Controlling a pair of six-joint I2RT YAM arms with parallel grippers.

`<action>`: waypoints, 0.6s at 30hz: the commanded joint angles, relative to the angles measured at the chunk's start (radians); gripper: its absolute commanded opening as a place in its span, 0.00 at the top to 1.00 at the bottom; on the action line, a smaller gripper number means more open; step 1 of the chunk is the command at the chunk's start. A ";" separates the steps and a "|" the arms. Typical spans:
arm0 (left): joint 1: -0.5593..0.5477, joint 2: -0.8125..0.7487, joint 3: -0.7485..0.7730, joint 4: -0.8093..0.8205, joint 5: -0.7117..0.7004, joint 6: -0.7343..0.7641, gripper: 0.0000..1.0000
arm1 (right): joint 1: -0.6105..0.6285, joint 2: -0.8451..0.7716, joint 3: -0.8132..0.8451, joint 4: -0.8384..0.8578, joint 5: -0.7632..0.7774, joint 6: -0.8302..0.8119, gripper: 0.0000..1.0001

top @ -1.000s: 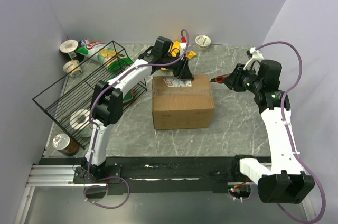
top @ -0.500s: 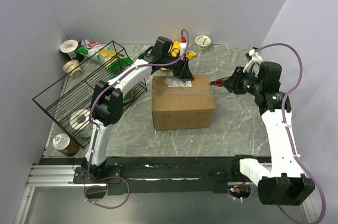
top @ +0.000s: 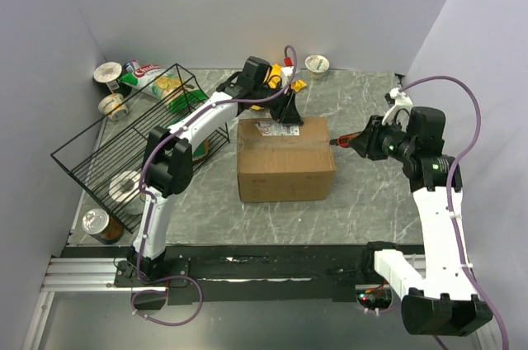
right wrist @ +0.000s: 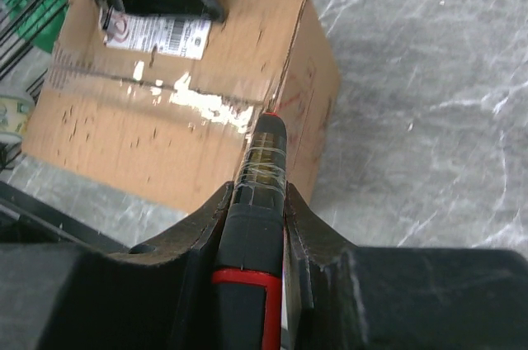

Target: Unpack the express box

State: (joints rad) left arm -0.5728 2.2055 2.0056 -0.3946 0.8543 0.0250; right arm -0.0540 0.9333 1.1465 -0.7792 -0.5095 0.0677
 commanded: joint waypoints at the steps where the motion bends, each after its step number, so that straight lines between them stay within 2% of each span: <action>1: 0.034 0.083 -0.002 -0.061 -0.270 0.085 0.99 | 0.006 -0.040 0.021 -0.175 -0.037 -0.009 1.00; 18: 0.039 0.089 0.001 -0.073 -0.276 0.107 0.99 | -0.004 -0.100 0.183 -0.494 -0.054 -0.151 1.00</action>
State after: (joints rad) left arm -0.5739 2.2093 2.0201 -0.4103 0.8387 0.0418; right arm -0.0570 0.8589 1.2526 -1.0626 -0.5159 -0.0452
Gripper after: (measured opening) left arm 0.367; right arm 0.319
